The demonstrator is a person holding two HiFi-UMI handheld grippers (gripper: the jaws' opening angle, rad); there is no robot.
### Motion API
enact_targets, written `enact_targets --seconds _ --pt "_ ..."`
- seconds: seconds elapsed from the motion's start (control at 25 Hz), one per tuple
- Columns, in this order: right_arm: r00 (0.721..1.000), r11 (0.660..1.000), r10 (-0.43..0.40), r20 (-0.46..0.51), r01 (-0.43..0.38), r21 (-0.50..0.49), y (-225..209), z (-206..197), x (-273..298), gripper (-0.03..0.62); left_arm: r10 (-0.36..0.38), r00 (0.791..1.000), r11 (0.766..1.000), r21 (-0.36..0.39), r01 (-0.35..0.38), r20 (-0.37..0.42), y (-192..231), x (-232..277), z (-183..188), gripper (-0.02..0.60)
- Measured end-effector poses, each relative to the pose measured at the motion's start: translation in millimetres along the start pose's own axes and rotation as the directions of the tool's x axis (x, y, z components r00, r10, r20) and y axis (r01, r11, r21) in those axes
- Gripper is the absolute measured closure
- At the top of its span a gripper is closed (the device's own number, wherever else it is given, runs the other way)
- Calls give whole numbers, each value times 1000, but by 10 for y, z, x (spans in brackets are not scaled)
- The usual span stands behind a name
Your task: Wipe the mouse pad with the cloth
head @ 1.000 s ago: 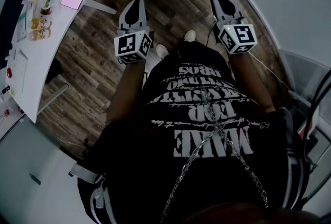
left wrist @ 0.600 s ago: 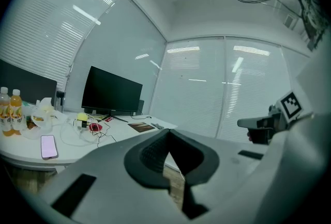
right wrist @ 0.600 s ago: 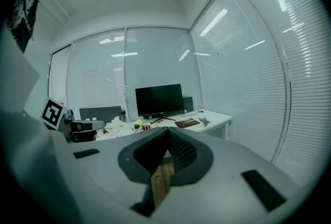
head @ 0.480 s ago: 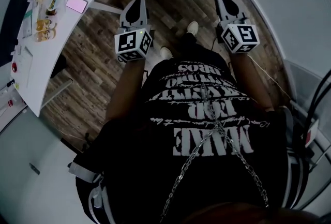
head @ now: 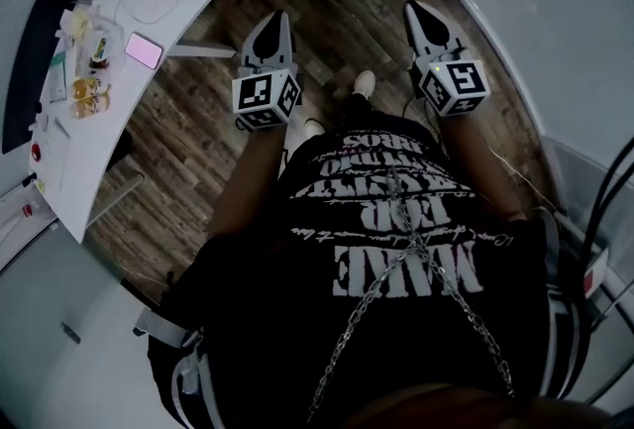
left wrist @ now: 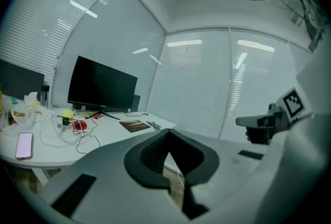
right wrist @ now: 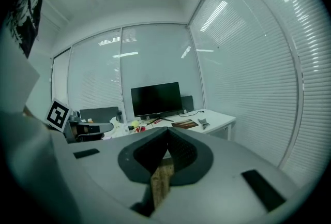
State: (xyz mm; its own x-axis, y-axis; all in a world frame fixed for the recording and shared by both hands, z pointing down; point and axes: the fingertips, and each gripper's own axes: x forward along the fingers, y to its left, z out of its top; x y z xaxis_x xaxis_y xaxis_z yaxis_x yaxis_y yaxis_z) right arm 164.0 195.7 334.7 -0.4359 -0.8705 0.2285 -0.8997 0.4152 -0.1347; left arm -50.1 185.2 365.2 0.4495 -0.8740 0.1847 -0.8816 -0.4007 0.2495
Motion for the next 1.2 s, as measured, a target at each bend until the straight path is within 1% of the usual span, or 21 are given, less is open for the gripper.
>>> enact_targets --seconds 0.16,0.36,0.56,0.72,0.8,0.96,1.2 --pt "1000 1000 24 6 -24 -11 -234 137 183 592 24 1000 1000 -4 -24 16 -38 290 116 575" --pt "997 997 74 21 -74 -33 -515 330 394 592 64 997 998 11 -64 46 -122 587 304 575" --pt "992 992 125 35 -123 -40 -745 429 544 592 120 990 993 11 -122 73 -176 718 374 575" --pt "988 989 150 32 -150 -21 -855 432 644 593 147 987 988 26 -150 68 -210 786 394 575" --pt "986 987 162 46 -161 -21 -881 481 687 592 159 984 986 33 -162 74 -192 819 453 575" --pt "984 986 168 61 -167 -11 -965 523 776 593 175 981 984 28 -178 86 -170 889 536 575" --pt "987 989 146 59 -147 3 -1141 520 988 593 165 984 985 28 -168 72 -97 1088 529 575"
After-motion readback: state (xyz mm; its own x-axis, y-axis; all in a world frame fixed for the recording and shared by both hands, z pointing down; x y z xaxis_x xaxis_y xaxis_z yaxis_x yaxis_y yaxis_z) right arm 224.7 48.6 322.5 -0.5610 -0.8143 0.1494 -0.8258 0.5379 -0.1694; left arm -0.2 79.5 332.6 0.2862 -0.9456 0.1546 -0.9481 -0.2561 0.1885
